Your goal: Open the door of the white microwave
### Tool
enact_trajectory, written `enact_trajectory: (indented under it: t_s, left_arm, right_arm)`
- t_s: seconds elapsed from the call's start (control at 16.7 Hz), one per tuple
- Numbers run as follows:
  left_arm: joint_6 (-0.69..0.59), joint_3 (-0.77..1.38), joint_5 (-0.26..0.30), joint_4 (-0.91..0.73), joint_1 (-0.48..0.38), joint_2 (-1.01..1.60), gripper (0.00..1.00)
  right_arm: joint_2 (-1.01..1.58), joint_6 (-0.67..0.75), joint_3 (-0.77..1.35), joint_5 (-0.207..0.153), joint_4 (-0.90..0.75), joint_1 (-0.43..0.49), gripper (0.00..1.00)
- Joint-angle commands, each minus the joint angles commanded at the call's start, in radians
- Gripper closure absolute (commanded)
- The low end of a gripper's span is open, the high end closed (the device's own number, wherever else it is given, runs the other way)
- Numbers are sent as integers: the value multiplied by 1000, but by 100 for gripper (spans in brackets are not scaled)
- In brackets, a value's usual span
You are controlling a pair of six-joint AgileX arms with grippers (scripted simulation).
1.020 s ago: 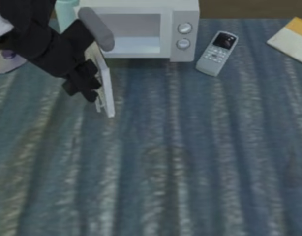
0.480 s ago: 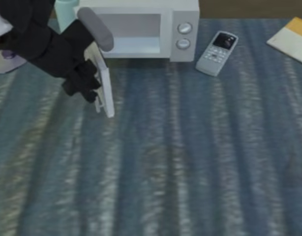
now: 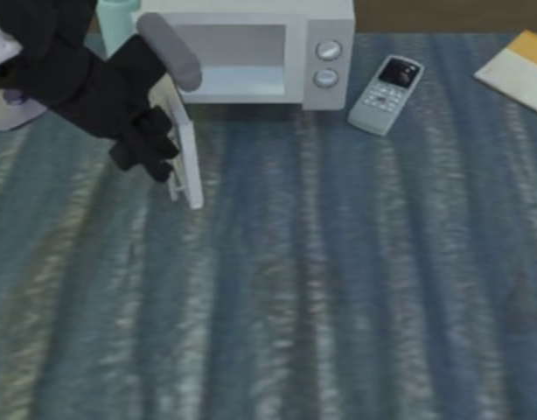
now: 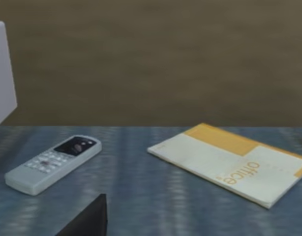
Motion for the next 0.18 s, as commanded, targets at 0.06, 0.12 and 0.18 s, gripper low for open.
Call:
enact_trajectory:
  t_s: [0.06,0.12,0.18]
  left_arm:
    - [0,0,0,0,0,0,100]
    - [0,0,0,0,0,0,100]
    - [0,0,0,0,0,0,100]
  right_arm:
    - [0,0,0,0,0,0,0]
    - [0,0,0,0,0,0,0]
    - [0,0,0,0,0,0,0]
